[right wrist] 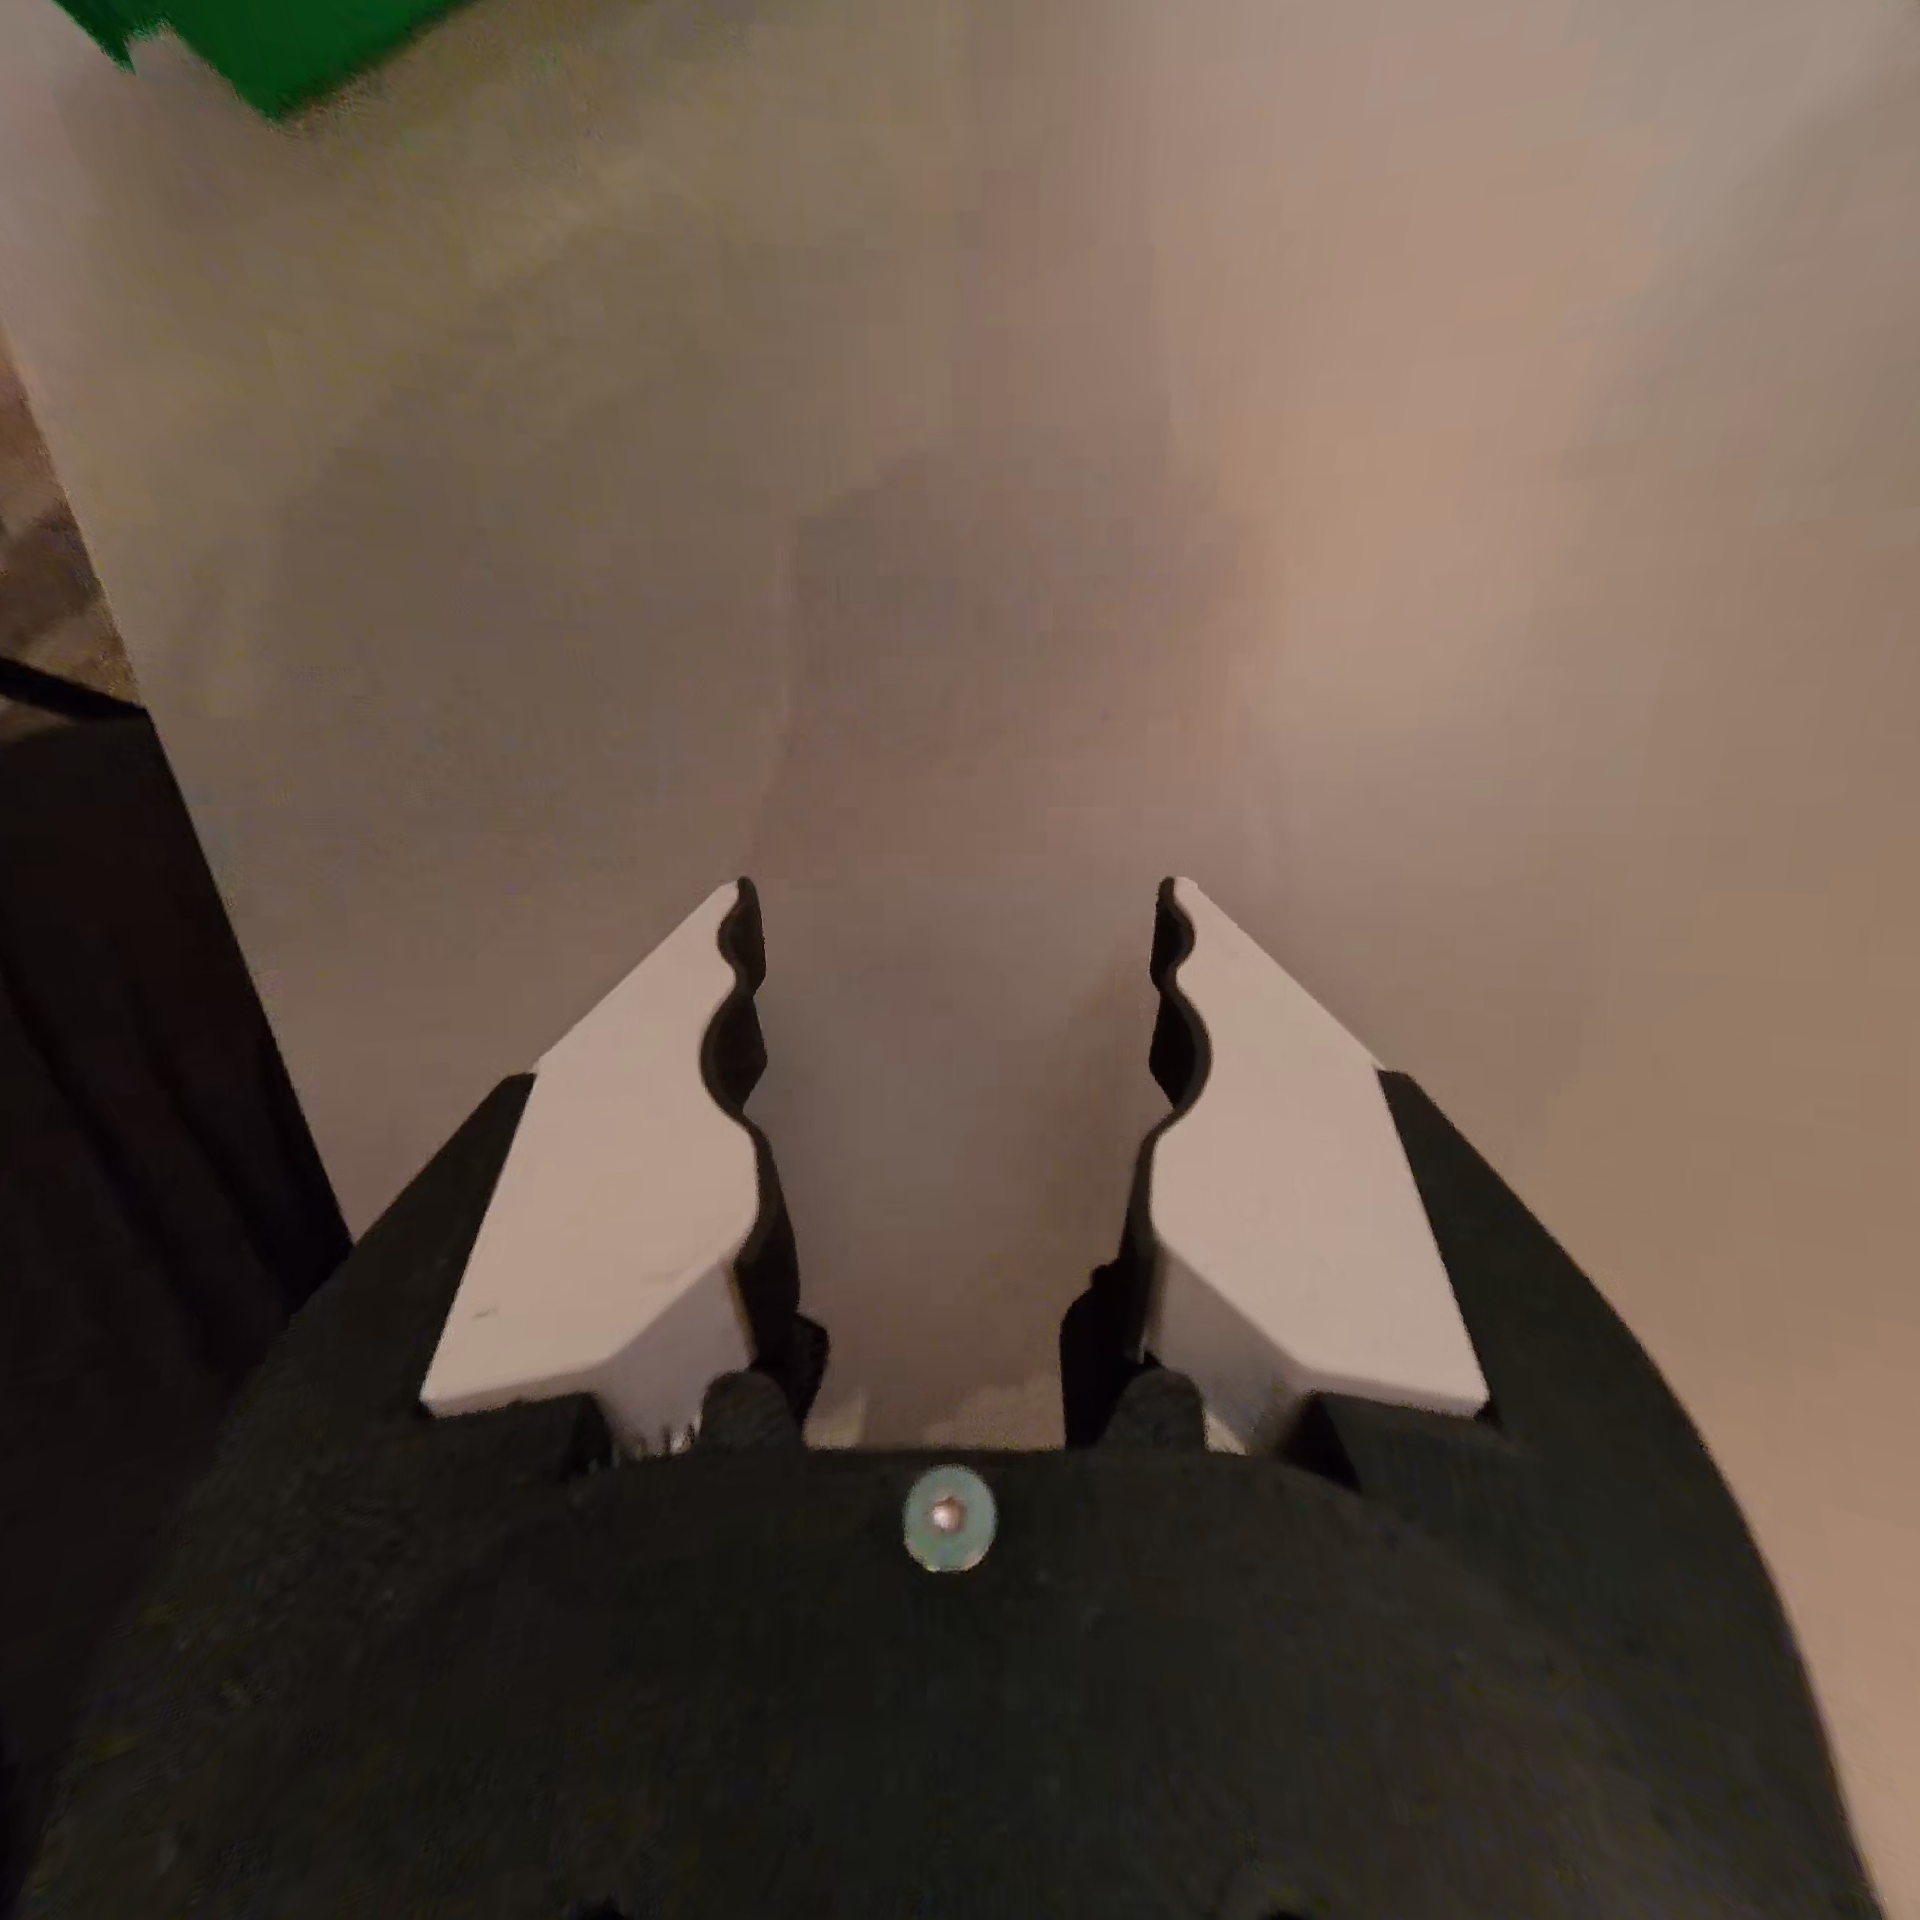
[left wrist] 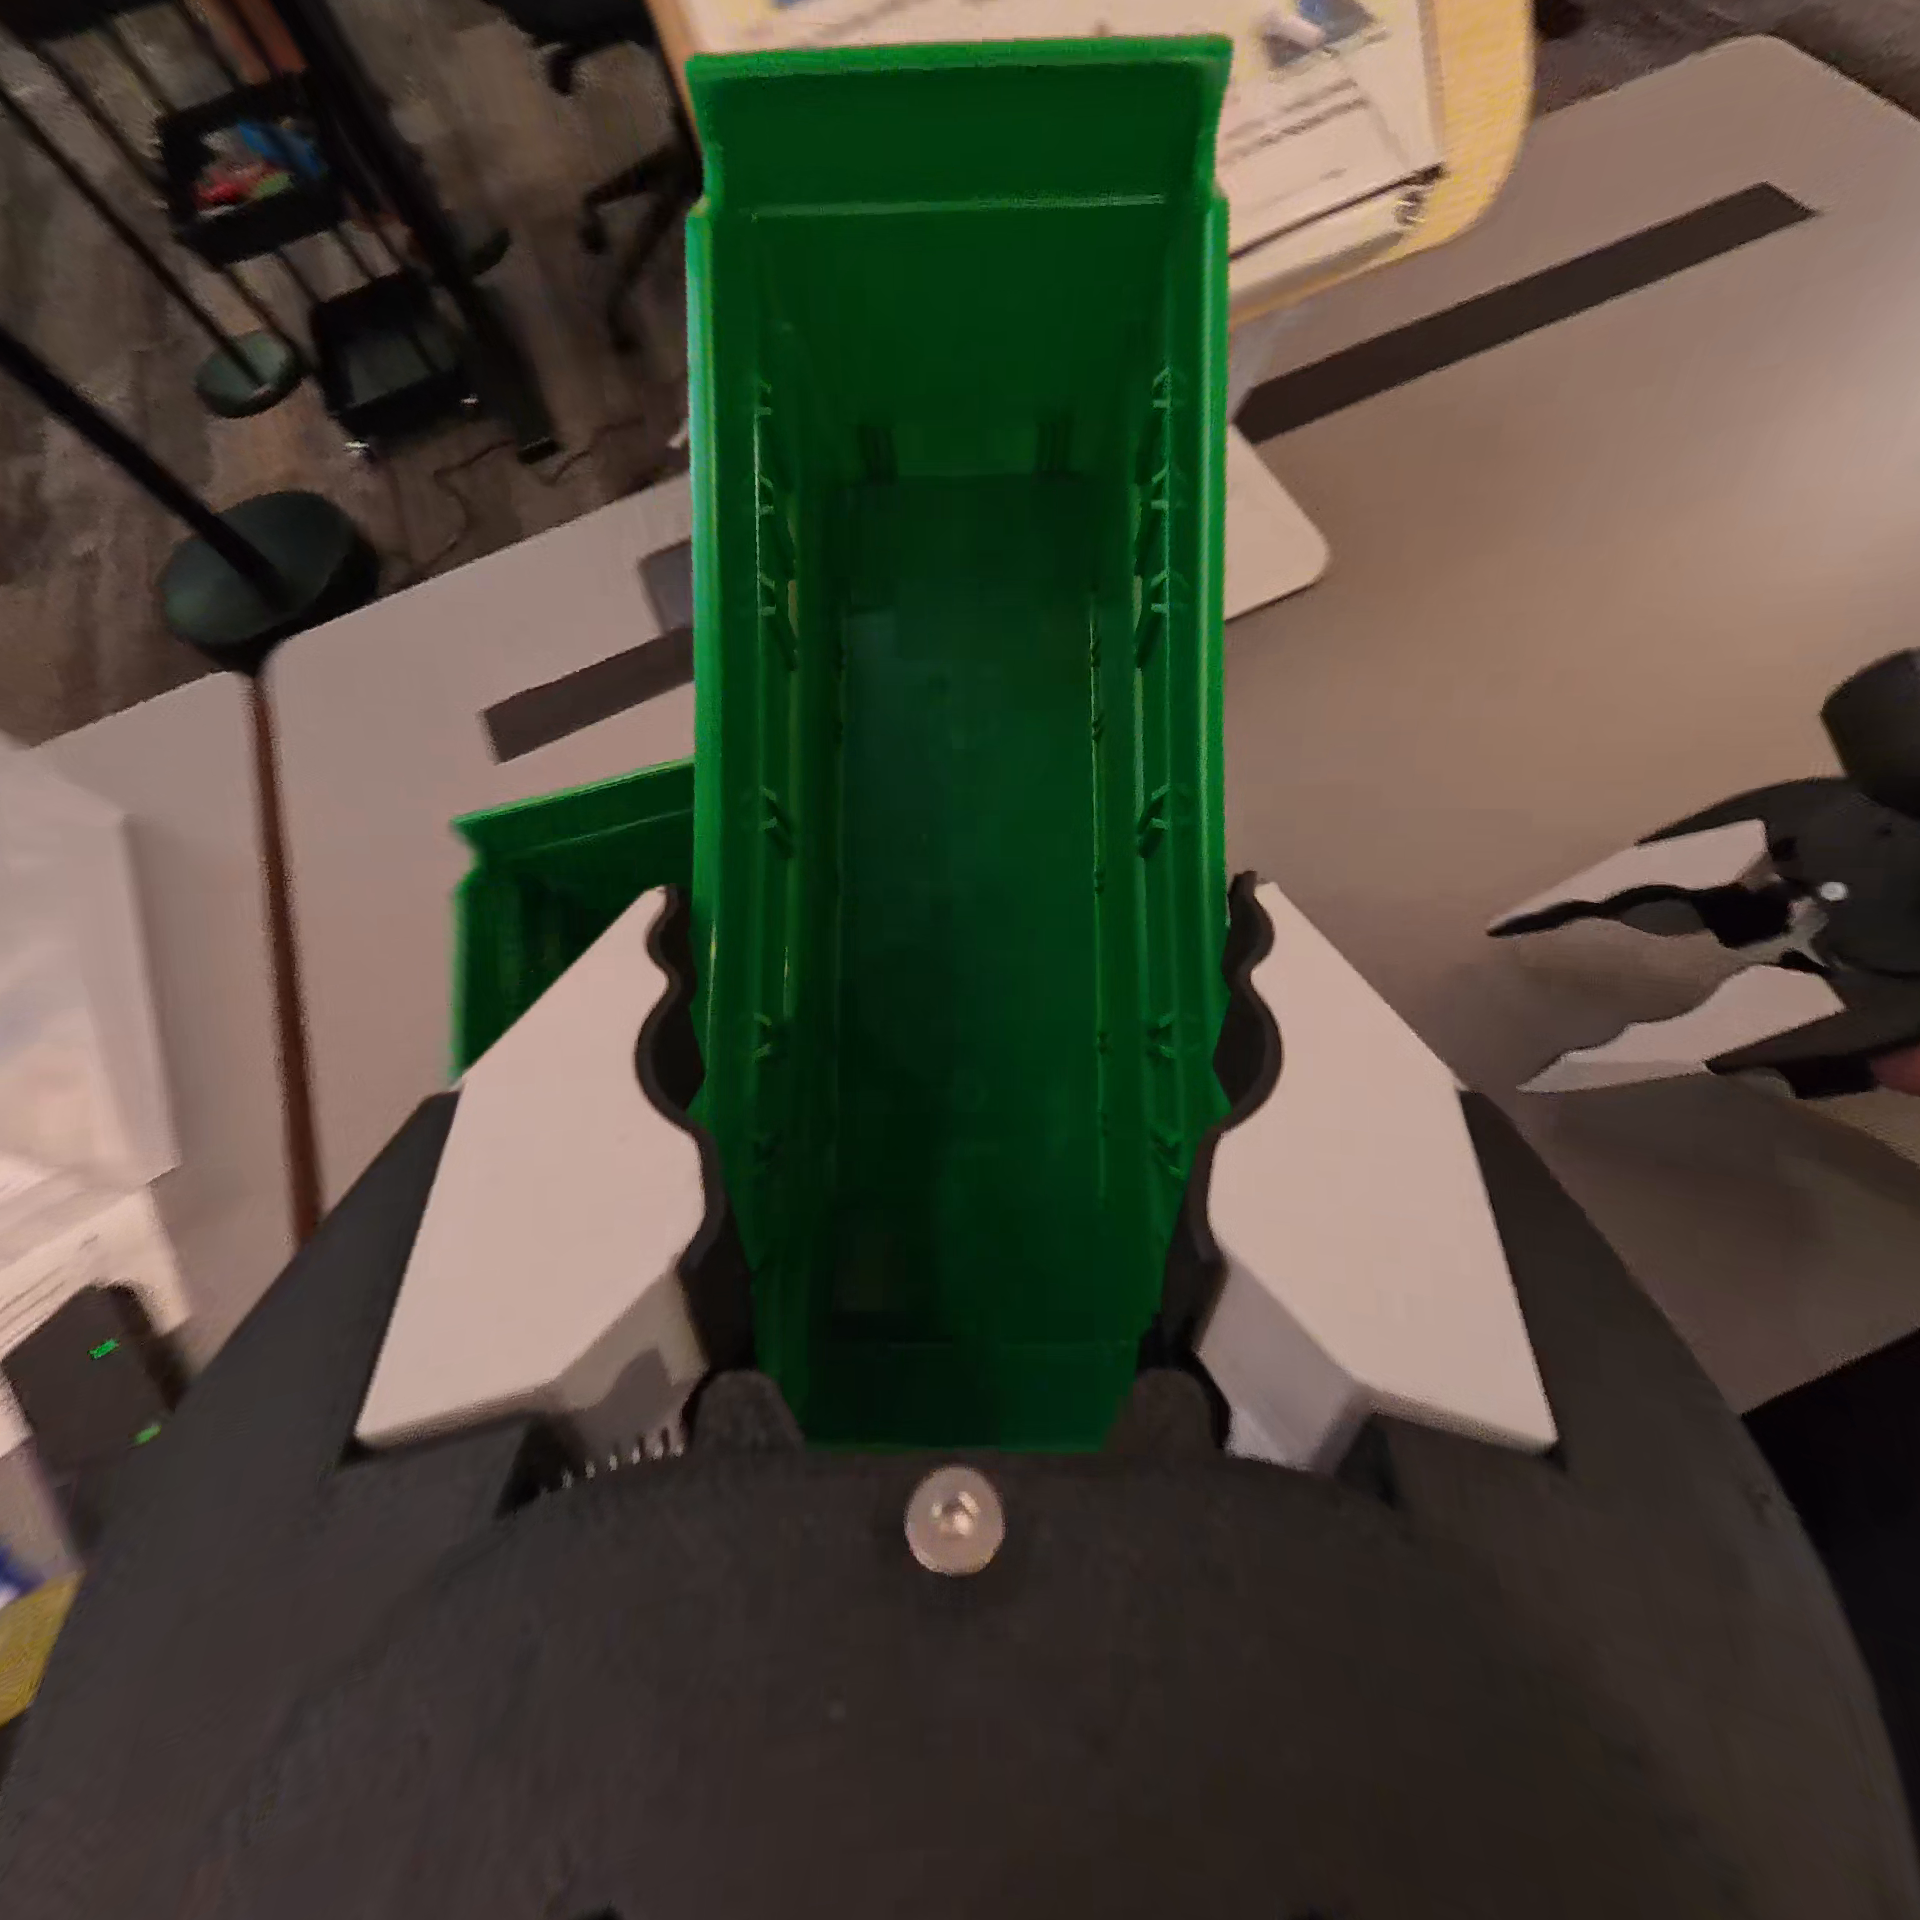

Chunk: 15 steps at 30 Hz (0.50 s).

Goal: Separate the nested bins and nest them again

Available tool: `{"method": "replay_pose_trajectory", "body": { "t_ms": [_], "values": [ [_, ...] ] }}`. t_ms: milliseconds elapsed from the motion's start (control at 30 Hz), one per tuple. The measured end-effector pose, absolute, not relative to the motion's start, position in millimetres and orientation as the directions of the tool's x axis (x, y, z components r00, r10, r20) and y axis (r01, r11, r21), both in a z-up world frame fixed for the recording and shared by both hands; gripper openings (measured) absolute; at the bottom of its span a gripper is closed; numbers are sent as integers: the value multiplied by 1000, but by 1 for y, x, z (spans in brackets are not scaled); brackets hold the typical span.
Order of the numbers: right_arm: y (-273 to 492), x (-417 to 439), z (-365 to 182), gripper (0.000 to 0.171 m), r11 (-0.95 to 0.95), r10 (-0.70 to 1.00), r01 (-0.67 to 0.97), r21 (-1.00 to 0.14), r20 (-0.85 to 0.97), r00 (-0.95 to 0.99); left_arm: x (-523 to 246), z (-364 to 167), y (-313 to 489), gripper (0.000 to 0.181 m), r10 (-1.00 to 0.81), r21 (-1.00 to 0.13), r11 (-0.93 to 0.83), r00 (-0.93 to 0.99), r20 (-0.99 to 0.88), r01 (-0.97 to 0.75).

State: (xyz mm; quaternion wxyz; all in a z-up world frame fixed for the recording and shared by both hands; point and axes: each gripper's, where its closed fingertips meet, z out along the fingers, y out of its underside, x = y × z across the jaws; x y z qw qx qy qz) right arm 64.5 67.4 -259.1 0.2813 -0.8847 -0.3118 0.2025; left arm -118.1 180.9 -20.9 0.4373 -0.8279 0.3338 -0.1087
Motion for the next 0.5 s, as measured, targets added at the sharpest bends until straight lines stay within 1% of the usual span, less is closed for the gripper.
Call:
{"method": "replay_pose_trajectory", "body": {
  "t_ms": [100, 267, 400, 500],
  "values": [
    [75, 77, -239, 75, -657, 627, 336, -674, -242, 740, -73, -57, 176, 101, -704, -770, -410, 707, -74, -489],
    [88, 100, -205, 74, -667, 550, 94, -739, -404, 730, -15, -135, 166, 102, -768, -699, -468, 640, 19, -540],
    [93, 113, -185, 72, -683, 507, -63, -727, -535, 676, 15, -186, 148, 103, -800, -632, -493, 598, 57, -598],
    [96, 119, -184, 74, -699, 469, -127, -704, -585, 662, 36, -203, 134, 108, -814, -625, -482, 578, 59, -614]
  ]
}}
